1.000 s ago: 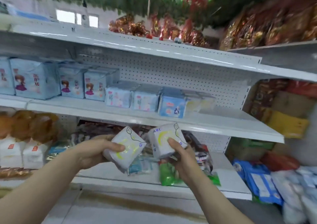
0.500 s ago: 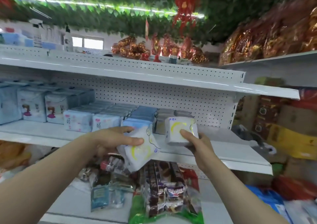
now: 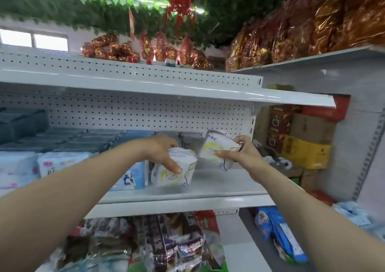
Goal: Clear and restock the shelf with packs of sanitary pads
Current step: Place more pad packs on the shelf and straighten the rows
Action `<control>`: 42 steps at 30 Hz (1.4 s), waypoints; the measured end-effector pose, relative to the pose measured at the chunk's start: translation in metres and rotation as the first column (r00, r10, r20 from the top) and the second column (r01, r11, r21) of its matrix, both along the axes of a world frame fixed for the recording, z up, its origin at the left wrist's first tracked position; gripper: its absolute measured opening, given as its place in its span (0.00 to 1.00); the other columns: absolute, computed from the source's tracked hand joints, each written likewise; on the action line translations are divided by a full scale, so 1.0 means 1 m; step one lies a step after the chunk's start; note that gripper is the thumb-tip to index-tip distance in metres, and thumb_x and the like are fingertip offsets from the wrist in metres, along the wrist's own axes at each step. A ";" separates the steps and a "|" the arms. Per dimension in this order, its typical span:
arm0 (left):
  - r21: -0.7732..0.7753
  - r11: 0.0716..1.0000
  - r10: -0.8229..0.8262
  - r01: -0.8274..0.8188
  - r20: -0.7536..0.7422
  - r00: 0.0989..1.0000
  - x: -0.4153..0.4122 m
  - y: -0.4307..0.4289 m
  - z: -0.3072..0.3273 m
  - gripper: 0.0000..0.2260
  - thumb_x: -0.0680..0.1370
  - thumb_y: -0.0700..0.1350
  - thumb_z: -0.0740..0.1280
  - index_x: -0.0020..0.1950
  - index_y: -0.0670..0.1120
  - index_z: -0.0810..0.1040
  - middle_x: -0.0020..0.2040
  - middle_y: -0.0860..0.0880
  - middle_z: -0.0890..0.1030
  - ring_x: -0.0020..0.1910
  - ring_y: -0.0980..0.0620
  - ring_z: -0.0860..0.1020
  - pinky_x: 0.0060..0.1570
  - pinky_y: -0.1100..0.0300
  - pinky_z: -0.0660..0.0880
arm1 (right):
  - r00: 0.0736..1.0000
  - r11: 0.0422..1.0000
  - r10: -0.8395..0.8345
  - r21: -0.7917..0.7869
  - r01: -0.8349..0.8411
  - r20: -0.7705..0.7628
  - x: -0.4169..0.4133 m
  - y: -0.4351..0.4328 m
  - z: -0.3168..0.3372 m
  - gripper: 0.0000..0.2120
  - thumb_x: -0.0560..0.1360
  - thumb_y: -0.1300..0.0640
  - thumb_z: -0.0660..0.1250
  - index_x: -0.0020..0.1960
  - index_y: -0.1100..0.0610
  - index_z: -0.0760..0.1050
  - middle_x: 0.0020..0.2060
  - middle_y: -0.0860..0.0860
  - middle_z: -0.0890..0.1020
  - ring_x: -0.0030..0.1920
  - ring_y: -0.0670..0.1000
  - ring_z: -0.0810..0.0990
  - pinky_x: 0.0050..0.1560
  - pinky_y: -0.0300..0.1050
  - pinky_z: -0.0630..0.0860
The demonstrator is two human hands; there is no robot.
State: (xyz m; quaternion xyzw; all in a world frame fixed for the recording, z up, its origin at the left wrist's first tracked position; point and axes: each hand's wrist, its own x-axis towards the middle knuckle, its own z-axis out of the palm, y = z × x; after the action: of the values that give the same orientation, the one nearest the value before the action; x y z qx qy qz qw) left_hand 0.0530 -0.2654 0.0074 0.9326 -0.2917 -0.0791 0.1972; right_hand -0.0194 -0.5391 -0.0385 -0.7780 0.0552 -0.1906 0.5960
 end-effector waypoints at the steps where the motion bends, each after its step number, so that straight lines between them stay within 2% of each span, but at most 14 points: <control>1: 0.032 0.999 -0.020 0.019 0.033 0.999 0.005 -0.003 -0.001 0.19 0.67 0.57 0.80 0.46 0.56 0.72 0.48 0.57 0.78 0.51 0.53 0.77 0.47 0.59 0.72 | 1.000 0.999 -0.006 -0.032 0.005 -0.017 0.003 -0.002 0.000 0.31 0.65 0.59 0.83 0.60 0.55 0.67 0.50 0.52 0.81 0.43 0.48 0.82 0.41 0.39 0.79; 4: 0.090 0.996 -0.031 0.024 0.080 0.996 0.016 -0.009 -0.001 0.17 0.68 0.57 0.79 0.47 0.57 0.74 0.46 0.60 0.77 0.50 0.54 0.76 0.43 0.62 0.69 | 0.998 0.992 0.031 -0.122 -0.039 -0.063 0.016 -0.009 -0.002 0.34 0.67 0.62 0.81 0.65 0.57 0.65 0.50 0.50 0.79 0.46 0.46 0.81 0.37 0.32 0.77; 8: 0.186 0.982 0.007 -0.033 0.136 0.991 0.026 -0.005 -0.008 0.29 0.66 0.59 0.80 0.63 0.54 0.75 0.54 0.56 0.77 0.58 0.51 0.73 0.57 0.58 0.72 | 0.983 0.946 0.089 -0.297 -0.133 -0.158 0.040 -0.017 -0.002 0.37 0.64 0.59 0.84 0.67 0.54 0.68 0.54 0.50 0.81 0.52 0.47 0.81 0.44 0.34 0.76; 10: 0.190 0.979 0.048 -0.077 0.154 0.987 0.032 -0.002 -0.014 0.33 0.63 0.61 0.80 0.64 0.55 0.74 0.59 0.54 0.77 0.61 0.50 0.72 0.63 0.53 0.73 | 0.977 0.912 0.096 -0.377 -0.162 -0.189 0.053 -0.019 0.000 0.37 0.61 0.56 0.85 0.65 0.55 0.71 0.54 0.49 0.82 0.54 0.49 0.81 0.49 0.37 0.76; 12: 0.174 0.978 0.086 -0.116 0.173 0.981 0.036 0.000 -0.019 0.34 0.62 0.63 0.81 0.63 0.55 0.73 0.61 0.52 0.77 0.61 0.49 0.71 0.64 0.52 0.73 | 0.973 0.891 0.105 -0.416 -0.185 -0.208 0.062 -0.018 0.000 0.37 0.61 0.54 0.86 0.64 0.54 0.72 0.54 0.50 0.82 0.54 0.50 0.82 0.53 0.41 0.77; 14: 0.146 0.977 0.126 -0.154 0.185 0.975 0.038 0.000 -0.022 0.34 0.61 0.63 0.81 0.62 0.56 0.73 0.61 0.49 0.74 0.61 0.49 0.69 0.59 0.55 0.73 | 0.968 0.881 0.115 -0.428 -0.202 -0.221 0.069 -0.017 -0.001 0.36 0.61 0.54 0.85 0.64 0.53 0.73 0.54 0.51 0.81 0.52 0.50 0.81 0.55 0.44 0.77; 16: 0.117 0.977 0.156 -0.180 0.189 0.969 0.039 0.000 -0.026 0.35 0.61 0.62 0.81 0.64 0.55 0.73 0.61 0.47 0.71 0.62 0.48 0.69 0.54 0.57 0.71 | 0.965 0.871 0.128 -0.440 -0.220 -0.230 0.075 -0.015 -0.003 0.35 0.61 0.55 0.85 0.64 0.52 0.74 0.54 0.50 0.80 0.49 0.48 0.80 0.52 0.41 0.76; 22: 0.063 0.978 0.183 -0.200 0.209 0.961 0.042 -0.002 -0.033 0.36 0.63 0.61 0.80 0.67 0.54 0.72 0.60 0.47 0.73 0.65 0.47 0.64 0.57 0.55 0.71 | 0.964 0.854 0.131 -0.467 -0.229 -0.233 0.093 -0.016 -0.013 0.40 0.59 0.53 0.86 0.67 0.51 0.75 0.59 0.51 0.80 0.58 0.52 0.80 0.63 0.47 0.76; 25: 0.069 0.975 0.194 -0.213 0.210 0.958 0.044 -0.003 -0.034 0.37 0.64 0.61 0.80 0.68 0.53 0.72 0.60 0.46 0.71 0.66 0.47 0.64 0.59 0.55 0.71 | 0.963 0.842 0.130 -0.487 -0.233 -0.237 0.099 -0.017 -0.014 0.42 0.60 0.52 0.86 0.70 0.50 0.73 0.59 0.49 0.78 0.60 0.51 0.78 0.64 0.45 0.75; 27: 0.074 0.972 0.203 -0.222 0.205 0.957 0.046 -0.003 -0.035 0.38 0.63 0.62 0.80 0.69 0.53 0.71 0.61 0.45 0.70 0.66 0.45 0.65 0.61 0.55 0.71 | 0.961 0.822 0.135 -0.514 -0.245 -0.242 0.100 -0.015 -0.013 0.40 0.63 0.52 0.84 0.71 0.48 0.71 0.55 0.45 0.77 0.55 0.48 0.78 0.59 0.40 0.74; 29: 0.083 0.971 0.205 -0.226 0.205 0.957 0.049 -0.003 -0.037 0.38 0.63 0.63 0.79 0.69 0.53 0.71 0.61 0.45 0.70 0.67 0.45 0.64 0.64 0.53 0.71 | 0.962 0.813 0.146 -0.527 -0.249 -0.230 0.100 -0.014 -0.012 0.37 0.65 0.53 0.83 0.70 0.46 0.71 0.49 0.42 0.75 0.48 0.43 0.77 0.49 0.33 0.72; 32: 0.094 0.971 0.193 -0.219 0.227 0.954 0.051 -0.004 -0.039 0.37 0.65 0.63 0.78 0.69 0.53 0.71 0.60 0.47 0.73 0.67 0.46 0.61 0.65 0.52 0.69 | 0.969 0.804 0.123 -0.552 -0.223 -0.213 0.103 -0.011 -0.014 0.35 0.66 0.54 0.83 0.69 0.46 0.71 0.50 0.46 0.76 0.48 0.46 0.76 0.43 0.32 0.70; 36: 0.105 0.971 0.188 -0.215 0.225 0.956 0.053 -0.004 -0.037 0.37 0.66 0.62 0.78 0.71 0.52 0.69 0.60 0.48 0.74 0.67 0.47 0.61 0.65 0.53 0.69 | 0.974 0.784 0.099 -0.587 -0.202 -0.204 0.111 -0.008 -0.014 0.35 0.66 0.53 0.82 0.69 0.47 0.71 0.56 0.49 0.76 0.53 0.50 0.76 0.52 0.40 0.71; 42: 0.105 0.971 0.188 -0.214 0.213 0.959 0.056 -0.004 -0.037 0.38 0.67 0.61 0.78 0.72 0.51 0.67 0.57 0.49 0.68 0.68 0.47 0.61 0.66 0.54 0.68 | 0.977 0.763 0.070 -0.620 -0.183 -0.203 0.118 -0.007 -0.014 0.35 0.68 0.52 0.81 0.71 0.48 0.71 0.58 0.49 0.76 0.58 0.52 0.77 0.59 0.42 0.73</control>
State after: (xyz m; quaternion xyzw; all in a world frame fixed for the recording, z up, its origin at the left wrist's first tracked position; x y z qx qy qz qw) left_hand 0.1091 -0.2690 -0.0292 0.9713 -0.2081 0.0178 0.1137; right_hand 0.0988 -0.5456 -0.0528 -0.9485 -0.0150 -0.0911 0.3031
